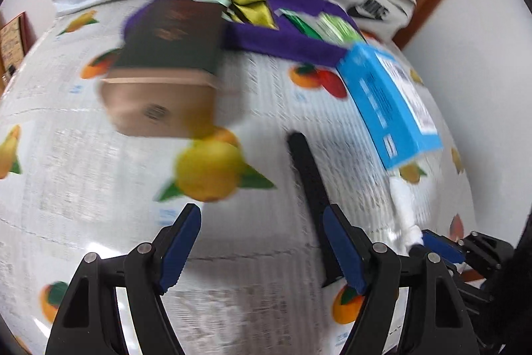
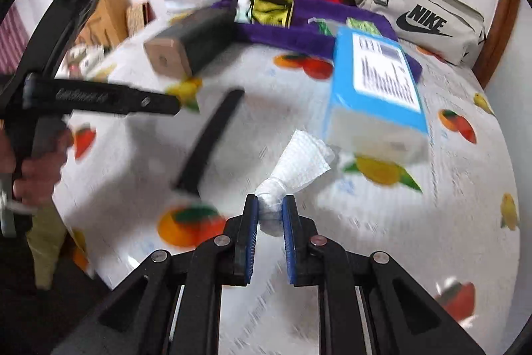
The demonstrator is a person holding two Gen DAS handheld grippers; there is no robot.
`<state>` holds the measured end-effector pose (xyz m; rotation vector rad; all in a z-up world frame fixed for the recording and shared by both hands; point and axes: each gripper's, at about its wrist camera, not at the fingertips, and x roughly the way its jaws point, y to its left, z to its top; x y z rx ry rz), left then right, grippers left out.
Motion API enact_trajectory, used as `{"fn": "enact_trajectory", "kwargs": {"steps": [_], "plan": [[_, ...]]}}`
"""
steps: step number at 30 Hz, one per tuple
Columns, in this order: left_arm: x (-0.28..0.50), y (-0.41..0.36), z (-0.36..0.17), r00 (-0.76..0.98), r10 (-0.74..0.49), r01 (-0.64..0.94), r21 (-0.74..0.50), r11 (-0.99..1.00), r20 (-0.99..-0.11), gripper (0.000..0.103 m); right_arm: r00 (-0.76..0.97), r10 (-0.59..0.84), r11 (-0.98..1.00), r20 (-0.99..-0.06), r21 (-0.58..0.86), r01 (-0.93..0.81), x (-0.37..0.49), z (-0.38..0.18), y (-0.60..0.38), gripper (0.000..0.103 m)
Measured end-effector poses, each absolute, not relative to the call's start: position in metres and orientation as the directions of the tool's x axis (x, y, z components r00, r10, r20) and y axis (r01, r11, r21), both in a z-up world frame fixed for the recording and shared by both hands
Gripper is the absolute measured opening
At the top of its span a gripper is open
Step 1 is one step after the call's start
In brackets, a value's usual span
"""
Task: Organize soft objects
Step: 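Grasp the black watch strap on the bed with the left gripper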
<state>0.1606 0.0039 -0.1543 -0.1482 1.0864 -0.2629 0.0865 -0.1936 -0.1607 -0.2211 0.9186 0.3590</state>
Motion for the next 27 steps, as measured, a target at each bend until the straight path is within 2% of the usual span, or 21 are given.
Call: {"fn": "enact_trajectory", "kwargs": {"steps": [5,7,11,14,15,16,19,21,23,25,26,27], "plan": [[0.157,-0.032,-0.163,0.452,-0.197,0.166,-0.134,0.977,-0.870,0.074,0.577,0.169,0.930,-0.799,-0.065,-0.361,0.072,-0.169,-0.220,0.015],[0.159,-0.043,-0.164,0.463,-0.178,0.168,-0.110,0.980,-0.869,0.077,0.587,0.170,0.939,-0.792,-0.050,-0.340,0.072,-0.172,-0.232,0.015],[0.164,-0.061,-0.168,0.488,-0.062,0.154,0.017,0.988,-0.871,0.082,0.597,0.187,0.933,-0.780,-0.049,-0.356,0.074,-0.177,-0.240,0.017],[0.165,-0.052,-0.167,0.487,-0.042,0.112,0.015,0.994,-0.873,0.083,0.614,0.174,0.928,-0.770,-0.080,-0.364,0.075,-0.178,-0.241,0.020],[0.166,-0.047,-0.167,0.487,-0.030,0.096,0.019,0.995,-0.873,0.083,0.617,0.175,0.928,-0.768,-0.081,-0.364,0.075,-0.177,-0.242,0.026],[0.165,-0.039,-0.166,0.485,-0.028,0.083,0.014,0.996,-0.874,0.083,0.620,0.174,0.930,-0.765,-0.079,-0.359,0.074,-0.176,-0.244,0.036],[0.161,-0.028,-0.165,0.481,-0.024,0.086,0.019,0.996,-0.876,0.082,0.632,0.179,0.940,-0.754,-0.059,-0.337,0.071,-0.177,-0.250,0.055],[0.160,-0.029,-0.165,0.492,-0.036,0.096,0.013,0.995,-0.870,0.081,0.628,0.196,0.950,-0.753,-0.012,-0.312,0.074,-0.179,-0.256,0.057],[0.158,-0.034,-0.165,0.516,-0.051,0.116,0.011,0.993,-0.855,0.070,0.623,0.205,0.959,-0.755,0.027,-0.282,0.077,-0.183,-0.260,0.058],[0.156,-0.042,-0.163,0.537,-0.074,0.151,0.010,0.988,-0.840,0.033,0.623,0.204,0.966,-0.755,0.052,-0.254,0.081,-0.185,-0.260,0.059],[0.158,-0.048,-0.162,0.538,-0.090,0.177,0.008,0.984,-0.838,0.024,0.626,0.205,0.968,-0.753,0.062,-0.243,0.083,-0.186,-0.260,0.059],[0.157,-0.053,-0.162,0.537,-0.097,0.203,0.017,0.979,-0.838,0.020,0.630,0.207,0.969,-0.748,0.070,-0.235,0.083,-0.187,-0.260,0.059]]}}
